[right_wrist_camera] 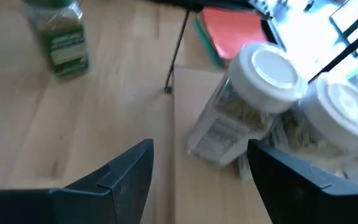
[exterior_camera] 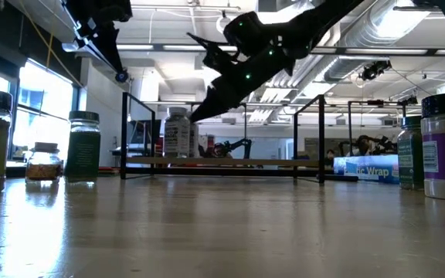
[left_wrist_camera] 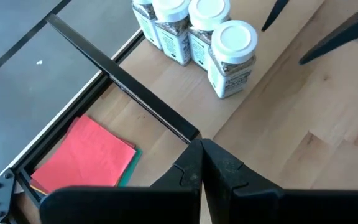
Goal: Shelf spices
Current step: Adjust the front white seasoning bottle on the shelf, then adjust the middle white seasoning bottle on the shelf, then put the top right green seasoning bottle on the shelf
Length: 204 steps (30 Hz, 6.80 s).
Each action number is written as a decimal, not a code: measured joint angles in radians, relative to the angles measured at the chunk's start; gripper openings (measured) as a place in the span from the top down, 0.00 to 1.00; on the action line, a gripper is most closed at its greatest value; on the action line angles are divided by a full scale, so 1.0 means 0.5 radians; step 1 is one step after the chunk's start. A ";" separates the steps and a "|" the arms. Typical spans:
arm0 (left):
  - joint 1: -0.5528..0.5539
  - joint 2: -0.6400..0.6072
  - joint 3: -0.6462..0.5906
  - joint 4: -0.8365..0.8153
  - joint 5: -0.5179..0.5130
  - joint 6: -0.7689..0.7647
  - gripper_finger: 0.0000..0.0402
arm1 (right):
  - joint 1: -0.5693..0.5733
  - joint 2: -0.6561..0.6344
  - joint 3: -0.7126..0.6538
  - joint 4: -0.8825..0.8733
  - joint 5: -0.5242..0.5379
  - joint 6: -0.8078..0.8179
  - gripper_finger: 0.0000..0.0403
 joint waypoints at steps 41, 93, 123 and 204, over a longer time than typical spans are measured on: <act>-0.240 0.000 -0.001 0.003 -0.171 -0.166 1.00 | -0.255 0.282 0.000 0.483 -0.390 -0.058 0.37; -0.241 0.000 -0.001 0.013 -0.206 -0.129 1.00 | 0.126 0.259 0.000 0.492 -0.262 0.349 0.37; -0.241 0.000 -0.001 0.013 -0.207 -0.129 1.00 | 0.061 0.268 0.000 0.500 -0.075 0.363 0.37; -0.403 0.002 -0.374 1.005 -0.275 0.344 1.00 | 0.529 -1.571 0.001 -2.960 0.373 2.143 0.37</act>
